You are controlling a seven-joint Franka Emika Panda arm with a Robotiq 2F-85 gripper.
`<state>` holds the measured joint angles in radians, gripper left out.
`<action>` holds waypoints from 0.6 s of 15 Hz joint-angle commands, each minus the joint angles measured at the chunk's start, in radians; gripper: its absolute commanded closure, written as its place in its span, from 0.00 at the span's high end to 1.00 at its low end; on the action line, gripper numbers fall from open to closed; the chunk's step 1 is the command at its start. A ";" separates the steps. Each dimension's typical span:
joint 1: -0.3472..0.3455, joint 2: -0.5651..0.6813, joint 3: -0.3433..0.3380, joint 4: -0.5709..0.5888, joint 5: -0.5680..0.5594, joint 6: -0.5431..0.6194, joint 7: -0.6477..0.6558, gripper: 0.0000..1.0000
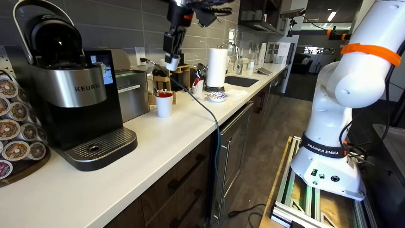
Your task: Put the capsule in the coffee machine
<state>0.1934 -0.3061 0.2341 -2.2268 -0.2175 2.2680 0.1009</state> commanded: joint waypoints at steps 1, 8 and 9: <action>0.058 0.068 -0.009 0.148 0.095 -0.016 -0.191 0.29; 0.053 0.056 -0.007 0.138 0.114 -0.002 -0.234 0.54; 0.053 0.057 -0.007 0.138 0.114 -0.002 -0.236 0.29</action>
<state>0.2504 -0.2504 0.2224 -2.0923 -0.1042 2.2693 -0.1354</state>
